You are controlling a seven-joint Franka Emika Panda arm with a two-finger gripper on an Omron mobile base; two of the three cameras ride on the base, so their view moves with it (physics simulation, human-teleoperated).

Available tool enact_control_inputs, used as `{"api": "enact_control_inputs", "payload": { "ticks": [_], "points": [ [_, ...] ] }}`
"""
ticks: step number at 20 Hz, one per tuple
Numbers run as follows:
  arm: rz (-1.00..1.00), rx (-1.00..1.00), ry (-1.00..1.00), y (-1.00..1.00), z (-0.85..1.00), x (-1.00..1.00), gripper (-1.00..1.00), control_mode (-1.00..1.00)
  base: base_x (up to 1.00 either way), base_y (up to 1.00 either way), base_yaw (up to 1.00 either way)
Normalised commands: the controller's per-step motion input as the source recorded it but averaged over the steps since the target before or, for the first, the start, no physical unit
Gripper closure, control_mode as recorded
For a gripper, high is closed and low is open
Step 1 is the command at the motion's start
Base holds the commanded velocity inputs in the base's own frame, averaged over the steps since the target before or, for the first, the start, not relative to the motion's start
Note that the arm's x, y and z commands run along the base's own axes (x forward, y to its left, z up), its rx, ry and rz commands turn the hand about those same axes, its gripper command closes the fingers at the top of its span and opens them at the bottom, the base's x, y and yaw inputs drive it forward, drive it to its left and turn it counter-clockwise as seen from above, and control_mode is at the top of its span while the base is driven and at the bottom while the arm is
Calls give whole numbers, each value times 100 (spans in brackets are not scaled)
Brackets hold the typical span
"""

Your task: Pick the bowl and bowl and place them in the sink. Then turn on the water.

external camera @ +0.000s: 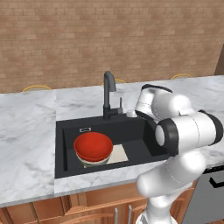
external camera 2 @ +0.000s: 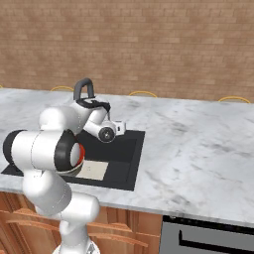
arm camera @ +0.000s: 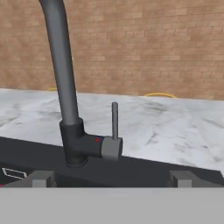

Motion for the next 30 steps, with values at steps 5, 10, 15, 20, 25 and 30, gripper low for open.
{"api": "enact_control_inputs", "payload": {
  "ticks": [5, 10, 15, 20, 25, 30],
  "points": [
    [-9, 0, 0, 0, 0, 1, -100, -100, 0, 0, 0],
    [-8, 0, -1, 0, 0, 6, -100, -100, 0, 0, 0],
    [-7, 0, -4, 1, -1, 21, -100, -100, 0, 0, 0],
    [-1, 0, -1, 0, -2, 33, -100, -100, 0, 0, 0],
    [0, 0, -3, 0, -17, 24, -100, -100, 0, 0, 0],
    [0, 0, -5, 0, -17, 14, -100, -100, 0, 0, 0]
  ]
}}
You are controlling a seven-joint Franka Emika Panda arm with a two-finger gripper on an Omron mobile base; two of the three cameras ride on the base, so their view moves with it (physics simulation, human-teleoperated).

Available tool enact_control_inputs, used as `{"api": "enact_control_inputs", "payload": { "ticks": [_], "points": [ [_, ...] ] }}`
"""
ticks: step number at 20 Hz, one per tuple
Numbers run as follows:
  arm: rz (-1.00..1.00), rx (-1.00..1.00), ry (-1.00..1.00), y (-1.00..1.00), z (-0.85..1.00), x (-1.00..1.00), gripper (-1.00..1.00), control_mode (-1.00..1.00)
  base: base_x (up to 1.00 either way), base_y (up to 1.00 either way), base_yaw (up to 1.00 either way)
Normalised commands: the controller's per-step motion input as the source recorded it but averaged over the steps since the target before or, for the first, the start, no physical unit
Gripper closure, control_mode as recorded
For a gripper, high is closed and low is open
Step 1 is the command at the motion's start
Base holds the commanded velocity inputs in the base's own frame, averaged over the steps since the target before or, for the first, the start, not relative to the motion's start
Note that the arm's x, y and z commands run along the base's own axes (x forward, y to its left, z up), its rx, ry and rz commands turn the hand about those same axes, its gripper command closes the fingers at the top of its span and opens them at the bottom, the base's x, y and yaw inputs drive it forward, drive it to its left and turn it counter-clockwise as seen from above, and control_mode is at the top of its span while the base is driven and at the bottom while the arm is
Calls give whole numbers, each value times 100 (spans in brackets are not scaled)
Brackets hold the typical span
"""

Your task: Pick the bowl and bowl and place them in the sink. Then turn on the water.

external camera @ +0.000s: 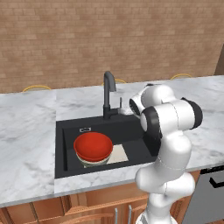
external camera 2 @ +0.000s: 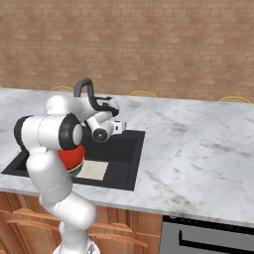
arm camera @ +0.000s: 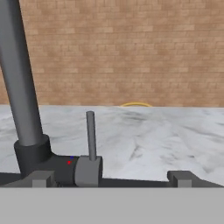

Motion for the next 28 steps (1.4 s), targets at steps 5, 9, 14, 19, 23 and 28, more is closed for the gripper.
{"api": "enact_control_inputs", "payload": {
  "ticks": [5, 9, 14, 19, 23, 28],
  "points": [
    [0, -1, -6, 0, -19, 10, -100, -100, 0, 0, 0],
    [0, 0, -3, 5, -3, 14, -100, -100, 0, 0, 0],
    [0, 0, 0, 10, 0, 13, -100, -100, 0, 0, 0],
    [0, 0, 0, 8, 0, 22, -100, -100, 0, 0, 0],
    [0, 0, 0, 1, 0, 26, -100, -100, 0, 0, 0],
    [0, 0, 0, 5, 0, 20, -100, -100, 0, 0, 0]
  ]
}}
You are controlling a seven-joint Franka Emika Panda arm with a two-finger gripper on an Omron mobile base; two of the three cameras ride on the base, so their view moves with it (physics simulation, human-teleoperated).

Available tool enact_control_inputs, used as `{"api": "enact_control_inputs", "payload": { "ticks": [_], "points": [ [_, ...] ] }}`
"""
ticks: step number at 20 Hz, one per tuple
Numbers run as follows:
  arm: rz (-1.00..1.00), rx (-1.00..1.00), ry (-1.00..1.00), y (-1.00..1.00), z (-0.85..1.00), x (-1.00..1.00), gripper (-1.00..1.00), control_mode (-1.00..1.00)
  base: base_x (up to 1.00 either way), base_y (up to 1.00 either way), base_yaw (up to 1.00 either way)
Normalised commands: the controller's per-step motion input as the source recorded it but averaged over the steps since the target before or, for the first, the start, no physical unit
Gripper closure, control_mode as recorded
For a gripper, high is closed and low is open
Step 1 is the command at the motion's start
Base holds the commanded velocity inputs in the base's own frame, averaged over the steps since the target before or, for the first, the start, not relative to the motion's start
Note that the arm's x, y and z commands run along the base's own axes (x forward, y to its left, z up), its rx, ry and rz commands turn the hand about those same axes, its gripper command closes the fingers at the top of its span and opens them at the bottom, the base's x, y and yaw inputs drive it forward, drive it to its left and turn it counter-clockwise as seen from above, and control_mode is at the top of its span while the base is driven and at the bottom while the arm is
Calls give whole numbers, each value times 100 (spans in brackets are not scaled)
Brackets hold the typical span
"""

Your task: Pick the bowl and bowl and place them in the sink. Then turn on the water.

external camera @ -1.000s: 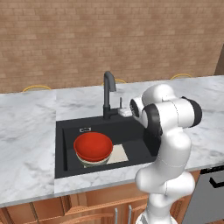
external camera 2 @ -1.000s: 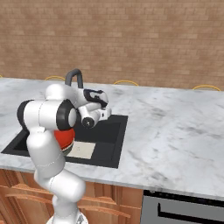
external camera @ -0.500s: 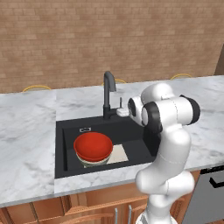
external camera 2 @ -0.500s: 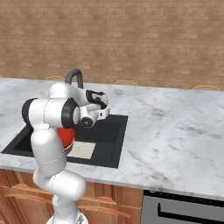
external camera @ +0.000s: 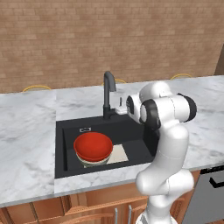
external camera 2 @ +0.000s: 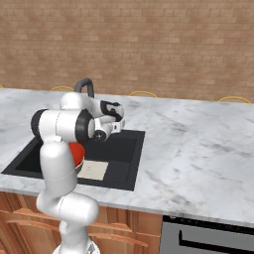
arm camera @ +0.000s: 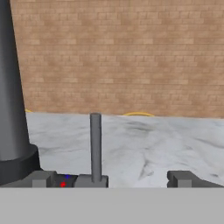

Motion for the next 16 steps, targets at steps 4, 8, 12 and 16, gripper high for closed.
{"api": "enact_control_inputs", "payload": {
  "ticks": [4, 8, 12, 16],
  "points": [
    [0, 0, 0, 11, 0, 11, -100, -100, 0, 0, 0],
    [-1, 0, 0, 12, 0, 6, -100, -100, 0, 0, 0],
    [0, 0, 0, 4, 0, 13, -100, -100, 0, 0, 0],
    [0, 0, 0, 7, 0, 13, -100, -100, 0, 0, 0]
  ]
}}
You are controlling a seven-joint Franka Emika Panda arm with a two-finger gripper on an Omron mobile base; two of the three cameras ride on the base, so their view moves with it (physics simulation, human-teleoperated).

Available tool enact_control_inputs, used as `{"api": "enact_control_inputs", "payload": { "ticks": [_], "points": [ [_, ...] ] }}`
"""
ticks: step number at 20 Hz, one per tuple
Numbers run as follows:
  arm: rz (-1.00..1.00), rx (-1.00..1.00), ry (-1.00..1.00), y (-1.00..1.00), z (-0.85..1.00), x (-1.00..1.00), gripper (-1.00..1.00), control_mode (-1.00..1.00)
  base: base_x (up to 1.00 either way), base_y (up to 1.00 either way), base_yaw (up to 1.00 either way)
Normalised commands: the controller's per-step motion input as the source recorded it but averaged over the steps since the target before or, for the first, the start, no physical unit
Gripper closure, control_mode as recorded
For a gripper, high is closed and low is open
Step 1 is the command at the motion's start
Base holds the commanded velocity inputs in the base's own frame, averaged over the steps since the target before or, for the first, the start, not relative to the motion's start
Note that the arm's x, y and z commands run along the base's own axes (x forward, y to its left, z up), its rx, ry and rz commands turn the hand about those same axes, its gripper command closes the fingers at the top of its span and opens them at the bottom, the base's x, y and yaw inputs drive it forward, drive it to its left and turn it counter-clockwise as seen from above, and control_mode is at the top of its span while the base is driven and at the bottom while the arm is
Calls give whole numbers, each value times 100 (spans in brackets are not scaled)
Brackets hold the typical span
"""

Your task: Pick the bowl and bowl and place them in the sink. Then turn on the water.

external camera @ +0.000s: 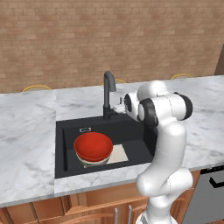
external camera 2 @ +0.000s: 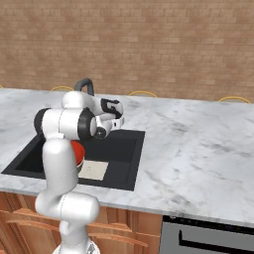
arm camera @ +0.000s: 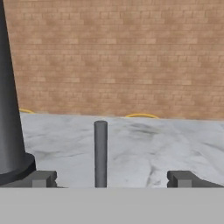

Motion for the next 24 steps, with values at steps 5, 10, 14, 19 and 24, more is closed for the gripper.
{"api": "enact_control_inputs", "payload": {
  "ticks": [5, 10, 14, 19, 24],
  "points": [
    [0, 0, 0, 11, 0, 15, -100, -100, 0, 0, 0],
    [0, 0, 0, 0, 0, 19, -100, -100, 0, 0, 0],
    [0, 0, 0, 2, 0, 17, -100, -100, 0, 0, 0],
    [0, 0, 0, 4, 0, 15, -100, -100, 0, 0, 0],
    [0, 0, 0, 0, 0, 13, -100, -100, 0, 0, 0]
  ]
}}
